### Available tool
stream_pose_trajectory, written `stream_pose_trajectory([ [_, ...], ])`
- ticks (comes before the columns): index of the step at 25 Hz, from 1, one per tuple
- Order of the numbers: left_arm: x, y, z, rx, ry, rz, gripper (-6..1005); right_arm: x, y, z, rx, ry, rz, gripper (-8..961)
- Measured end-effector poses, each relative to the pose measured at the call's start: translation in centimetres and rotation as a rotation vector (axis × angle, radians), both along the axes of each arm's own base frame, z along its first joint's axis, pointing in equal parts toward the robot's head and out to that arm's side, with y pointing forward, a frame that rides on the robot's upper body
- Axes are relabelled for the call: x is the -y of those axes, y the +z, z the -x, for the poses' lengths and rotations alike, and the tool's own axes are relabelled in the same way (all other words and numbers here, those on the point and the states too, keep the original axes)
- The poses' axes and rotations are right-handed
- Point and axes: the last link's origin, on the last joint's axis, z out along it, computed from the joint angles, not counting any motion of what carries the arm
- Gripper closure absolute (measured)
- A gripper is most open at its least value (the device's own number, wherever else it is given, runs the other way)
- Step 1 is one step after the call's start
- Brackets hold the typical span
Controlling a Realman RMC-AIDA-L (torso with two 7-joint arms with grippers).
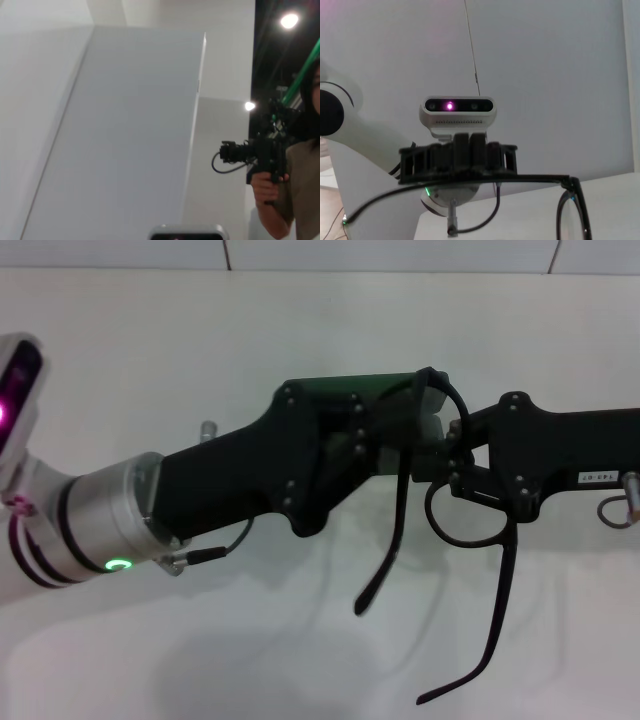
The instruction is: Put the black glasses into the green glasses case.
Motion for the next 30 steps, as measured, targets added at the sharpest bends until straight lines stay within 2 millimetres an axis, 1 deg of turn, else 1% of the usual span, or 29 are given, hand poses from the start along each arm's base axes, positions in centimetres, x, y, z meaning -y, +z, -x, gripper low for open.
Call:
stream_pose_trajectory([
  [6,-0.1,-0.5,-0.2,-0.024,-0.007,0.014,961,-0.3,-0.1,0.5,-0.007,0.011,0.005,793],
  [15,-0.8,-1.4,0.2,-0.080,0.045,0.005,961,-0.3,-0.3,1.4,-0.022,0.040,0.024,786],
  [26,-0.9,-1.4,0.4,-0.087,0.062,-0.003,962,-0.1,-0.6,1.8,-0.028,0.048,0.035,778],
  [30,-0.5,-1.1,0.4,-0.064,0.046,-0.001,962,-0.4,-0.3,1.2,-0.021,0.024,0.014,775],
])
